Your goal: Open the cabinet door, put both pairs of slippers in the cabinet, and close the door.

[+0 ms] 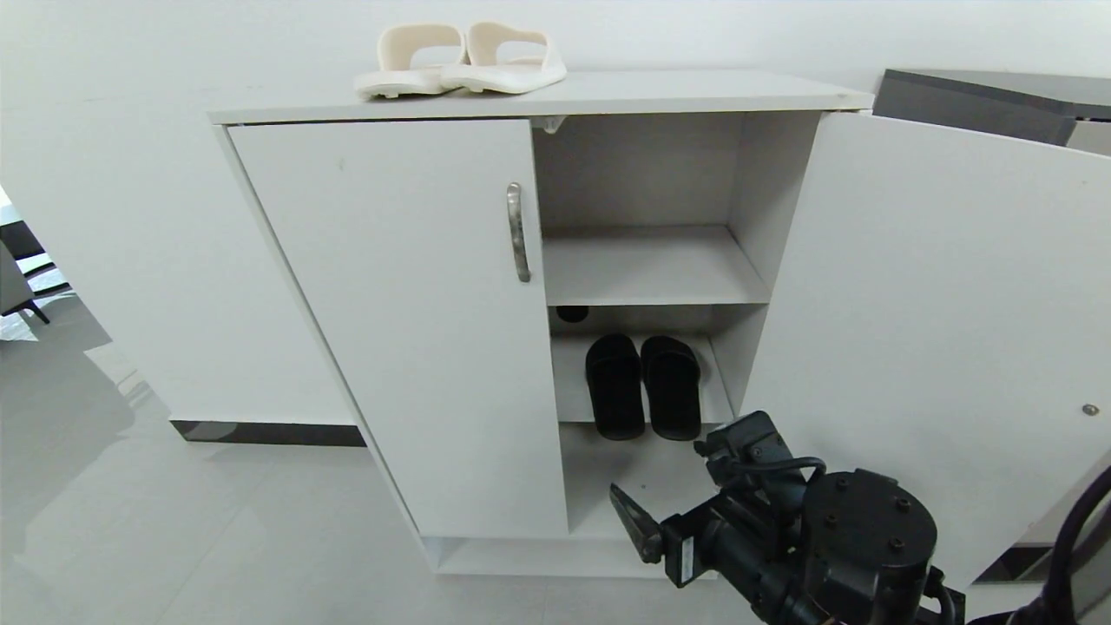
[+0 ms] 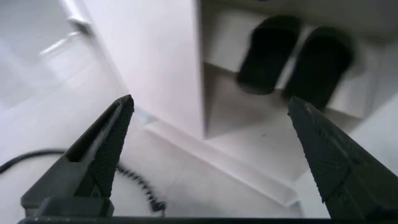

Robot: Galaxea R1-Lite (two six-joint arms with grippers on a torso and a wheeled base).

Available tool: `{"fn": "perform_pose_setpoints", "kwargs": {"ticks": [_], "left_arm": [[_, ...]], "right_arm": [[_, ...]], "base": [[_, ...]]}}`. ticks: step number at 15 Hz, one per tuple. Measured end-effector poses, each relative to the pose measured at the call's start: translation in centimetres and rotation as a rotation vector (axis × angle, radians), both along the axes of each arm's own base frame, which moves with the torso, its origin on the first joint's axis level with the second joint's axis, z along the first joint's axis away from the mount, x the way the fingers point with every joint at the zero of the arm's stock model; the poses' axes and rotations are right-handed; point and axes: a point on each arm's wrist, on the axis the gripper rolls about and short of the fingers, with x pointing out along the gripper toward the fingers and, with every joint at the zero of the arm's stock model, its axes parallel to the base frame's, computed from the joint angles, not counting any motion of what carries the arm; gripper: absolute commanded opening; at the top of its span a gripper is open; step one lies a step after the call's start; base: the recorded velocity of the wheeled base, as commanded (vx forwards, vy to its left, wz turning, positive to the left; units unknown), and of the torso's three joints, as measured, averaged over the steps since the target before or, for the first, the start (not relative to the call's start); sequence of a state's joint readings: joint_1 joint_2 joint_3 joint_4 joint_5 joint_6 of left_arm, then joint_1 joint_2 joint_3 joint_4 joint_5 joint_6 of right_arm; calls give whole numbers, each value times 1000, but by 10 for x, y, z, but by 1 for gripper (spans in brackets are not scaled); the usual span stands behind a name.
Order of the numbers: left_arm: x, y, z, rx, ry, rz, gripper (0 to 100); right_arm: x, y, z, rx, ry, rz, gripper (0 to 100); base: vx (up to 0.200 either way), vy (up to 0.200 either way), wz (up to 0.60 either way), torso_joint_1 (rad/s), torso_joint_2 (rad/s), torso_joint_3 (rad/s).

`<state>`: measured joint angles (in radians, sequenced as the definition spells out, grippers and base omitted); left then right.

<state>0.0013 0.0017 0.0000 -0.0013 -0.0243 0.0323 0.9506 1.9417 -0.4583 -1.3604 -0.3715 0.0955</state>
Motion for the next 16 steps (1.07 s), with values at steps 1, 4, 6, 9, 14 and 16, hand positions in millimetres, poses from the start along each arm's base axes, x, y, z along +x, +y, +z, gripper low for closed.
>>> {"fn": "perform_pose_setpoints", "kwargs": {"ticks": [1, 4, 6, 9, 14, 16], "left_arm": [[0, 0, 0, 0, 0, -1, 0], [0, 0, 0, 0, 0, -2, 0], [0, 0, 0, 0, 0, 0, 0], [0, 0, 0, 0, 0, 1, 0], [0, 0, 0, -1, 0, 1, 0], [0, 0, 0, -2, 0, 1, 0]], "right_arm": [[-2, -1, 0, 11, 14, 25, 100], [-3, -4, 0, 52, 47, 53, 100], [-1, -7, -1, 48, 55, 49, 100], [-1, -7, 0, 50, 54, 50, 0], [-4, -13, -7, 4, 60, 51, 0], [-6, -14, -8, -3, 58, 54, 0]], "base": [[0, 200, 0, 2, 2, 7], [0, 200, 0, 4, 6, 6], [0, 200, 0, 5, 5, 2], [0, 200, 0, 4, 1, 4], [0, 200, 0, 1, 2, 1], [0, 200, 0, 2, 2, 2]]}}
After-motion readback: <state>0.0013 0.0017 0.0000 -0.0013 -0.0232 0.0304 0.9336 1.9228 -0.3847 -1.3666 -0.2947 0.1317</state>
